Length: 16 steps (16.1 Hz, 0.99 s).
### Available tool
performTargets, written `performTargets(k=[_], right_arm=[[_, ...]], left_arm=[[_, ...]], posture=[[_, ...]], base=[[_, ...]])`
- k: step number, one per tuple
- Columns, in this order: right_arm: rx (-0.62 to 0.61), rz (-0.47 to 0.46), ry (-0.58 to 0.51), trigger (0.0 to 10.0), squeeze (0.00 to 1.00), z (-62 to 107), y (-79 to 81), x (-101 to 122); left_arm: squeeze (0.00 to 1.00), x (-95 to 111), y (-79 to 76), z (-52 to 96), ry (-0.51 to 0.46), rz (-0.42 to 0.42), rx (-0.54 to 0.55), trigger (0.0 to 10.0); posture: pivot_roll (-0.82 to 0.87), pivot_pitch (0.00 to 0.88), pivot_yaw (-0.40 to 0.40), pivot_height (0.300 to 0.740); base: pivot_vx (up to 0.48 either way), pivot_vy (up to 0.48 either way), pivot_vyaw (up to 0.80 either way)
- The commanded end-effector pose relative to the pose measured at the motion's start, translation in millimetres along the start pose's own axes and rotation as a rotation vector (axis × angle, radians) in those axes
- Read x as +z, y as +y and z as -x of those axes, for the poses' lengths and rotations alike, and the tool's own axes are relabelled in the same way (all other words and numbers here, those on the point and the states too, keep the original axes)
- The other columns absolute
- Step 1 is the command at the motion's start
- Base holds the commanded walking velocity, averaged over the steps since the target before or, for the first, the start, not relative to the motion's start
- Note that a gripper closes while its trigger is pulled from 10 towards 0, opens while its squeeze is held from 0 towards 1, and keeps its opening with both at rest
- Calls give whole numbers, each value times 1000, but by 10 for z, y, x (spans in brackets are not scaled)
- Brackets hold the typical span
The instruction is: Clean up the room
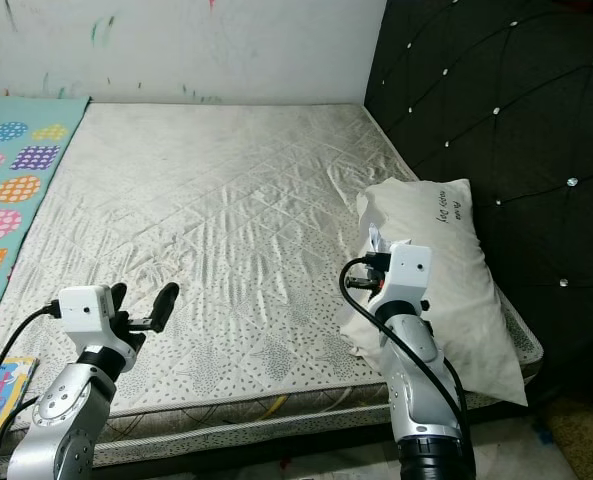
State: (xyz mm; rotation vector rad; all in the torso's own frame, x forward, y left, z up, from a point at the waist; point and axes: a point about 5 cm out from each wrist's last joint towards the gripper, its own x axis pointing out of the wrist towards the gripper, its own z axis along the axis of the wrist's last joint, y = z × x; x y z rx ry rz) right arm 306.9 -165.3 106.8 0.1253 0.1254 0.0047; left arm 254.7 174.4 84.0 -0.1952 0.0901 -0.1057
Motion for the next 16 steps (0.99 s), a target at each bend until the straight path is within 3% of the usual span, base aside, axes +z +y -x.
performTargets(k=[1,7,16], right_arm=[[-2,7,-6,10000,0,5,-9,14],[18,22,6,10000,0,-19,11,-9],[40,23,-3,10000,0,-5,45,-20]], left_arm=[[0,5,-8,8,5,1,-9,10000],[0,8,-11,-17,-4,10,-1,10000],[0,27,-11,-16,-21,7,-2,10000]], posture=[[-97,0,-41,740],[-91,0,-50,740],[-93,0,-50,740]], base=[[0,0,0],[0,480,0],[0,0,0]])
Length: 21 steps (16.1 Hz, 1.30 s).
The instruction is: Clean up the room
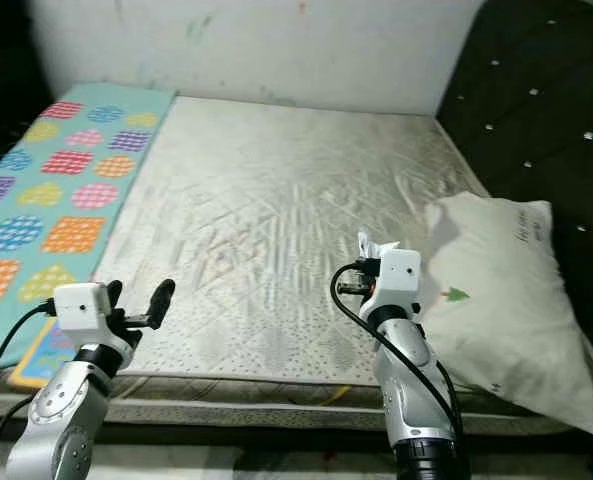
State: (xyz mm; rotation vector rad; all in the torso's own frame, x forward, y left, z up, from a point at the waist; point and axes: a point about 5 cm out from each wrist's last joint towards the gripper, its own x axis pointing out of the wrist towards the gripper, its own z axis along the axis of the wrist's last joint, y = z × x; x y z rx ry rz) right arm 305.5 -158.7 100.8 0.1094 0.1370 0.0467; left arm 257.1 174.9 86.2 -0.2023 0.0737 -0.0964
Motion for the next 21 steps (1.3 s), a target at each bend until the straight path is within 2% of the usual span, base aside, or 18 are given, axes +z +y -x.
performTargets(k=[1,12,16,21], right_arm=[[2,7,-18,10000,0,-9,-12,50],[14,23,-5,10000,0,-10,16,18],[13,13,-9,10000,0,-9,12,15],[7,17,-8,10000,0,-4,-1,14]], left_arm=[[0,3,-15,6,-4,0,-9,10000],[0,-9,-5,3,-1,4,-7,10000],[0,3,-14,5,-10,12,-19,10000],[0,5,-27,8,-10,14,-32,10000]], posture=[[-93,0,-50,740],[-93,0,-48,740],[-94,0,-48,740],[-96,0,-46,740]], base=[[0,0,0],[0,0,0],[0,0,-800],[0,263,-800]])
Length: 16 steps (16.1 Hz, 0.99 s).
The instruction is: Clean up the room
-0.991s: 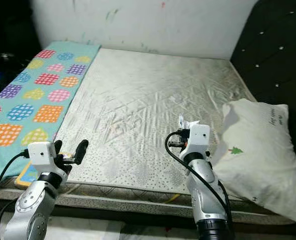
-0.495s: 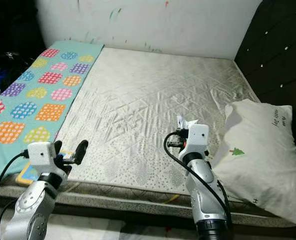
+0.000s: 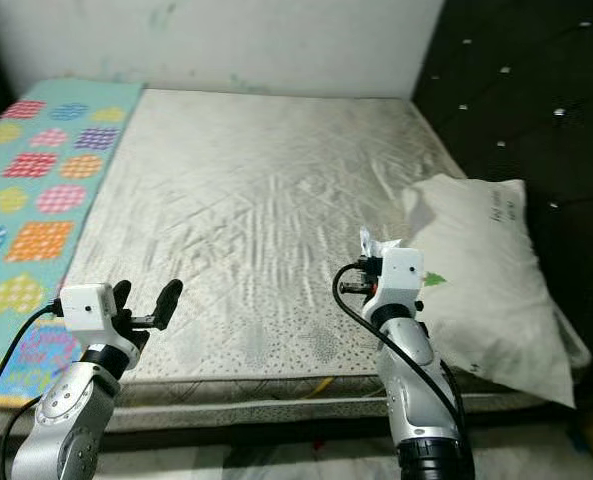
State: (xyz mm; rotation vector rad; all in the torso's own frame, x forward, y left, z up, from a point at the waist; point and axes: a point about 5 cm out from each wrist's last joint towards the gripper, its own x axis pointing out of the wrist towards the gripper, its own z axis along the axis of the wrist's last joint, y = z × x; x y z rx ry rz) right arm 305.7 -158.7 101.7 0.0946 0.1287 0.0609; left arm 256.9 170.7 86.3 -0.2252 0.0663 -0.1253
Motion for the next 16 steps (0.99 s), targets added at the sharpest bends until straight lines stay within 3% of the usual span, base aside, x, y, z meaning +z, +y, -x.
performTargets(k=[1,9,14,16], right_arm=[[-7,1,0,10000,0,-4,-3,4],[-11,7,-1,10000,0,-3,-16,-2],[-12,9,1,10000,0,-8,-20,-4],[-12,10,4,10000,0,-9,-23,-9]], left_arm=[[0,13,12,10,-4,-8,-4,10000],[0,16,2,14,-6,-10,-13,10000],[0,11,-9,12,-7,-8,-19,10000],[0,6,-11,13,-6,-9,-19,10000]], posture=[[-96,0,-46,740],[-95,0,-46,740],[-92,0,-48,740],[-93,0,-48,740]], base=[[0,266,-631],[0,0,-63],[341,0,0],[352,0,-684]])
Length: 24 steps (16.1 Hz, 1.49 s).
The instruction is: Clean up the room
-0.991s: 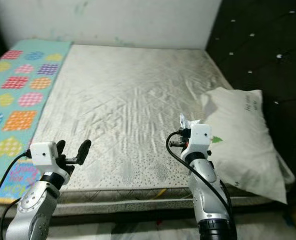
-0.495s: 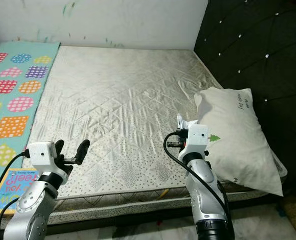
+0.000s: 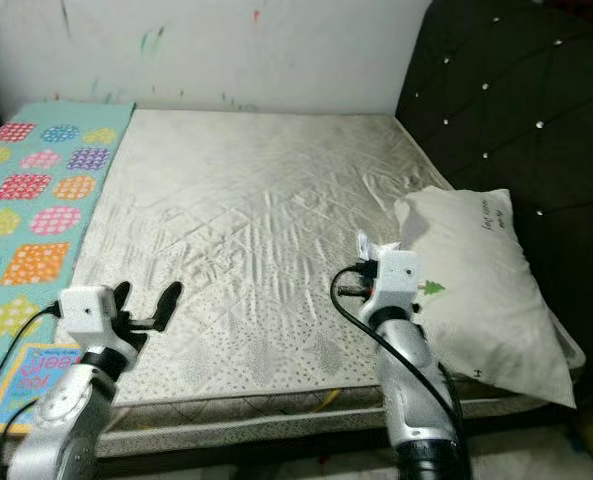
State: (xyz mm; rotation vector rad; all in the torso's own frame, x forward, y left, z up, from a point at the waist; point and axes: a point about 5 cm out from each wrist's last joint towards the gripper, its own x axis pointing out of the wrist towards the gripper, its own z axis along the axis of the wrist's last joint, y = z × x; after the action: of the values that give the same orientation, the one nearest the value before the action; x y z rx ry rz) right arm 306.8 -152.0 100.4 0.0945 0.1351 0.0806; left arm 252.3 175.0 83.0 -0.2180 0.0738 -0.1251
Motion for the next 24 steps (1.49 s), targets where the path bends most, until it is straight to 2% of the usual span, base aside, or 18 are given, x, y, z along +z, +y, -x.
performTargets(k=[1,5,24], right_arm=[[-30,9,-3,10000,0,8,-86,9],[-28,10,-7,10000,0,5,-83,12],[-10,35,-8,10000,0,-9,-72,15]], left_arm=[[0,34,-54,-36,-14,-2,-20,10000],[0,35,-54,-34,-16,-2,-22,10000],[0,-3,22,-51,6,14,65,10000]], posture=[[-93,0,-48,740],[-93,0,-48,740],[-93,0,-56,740]], base=[[349,0,-800],[352,0,-158],[0,0,0]])
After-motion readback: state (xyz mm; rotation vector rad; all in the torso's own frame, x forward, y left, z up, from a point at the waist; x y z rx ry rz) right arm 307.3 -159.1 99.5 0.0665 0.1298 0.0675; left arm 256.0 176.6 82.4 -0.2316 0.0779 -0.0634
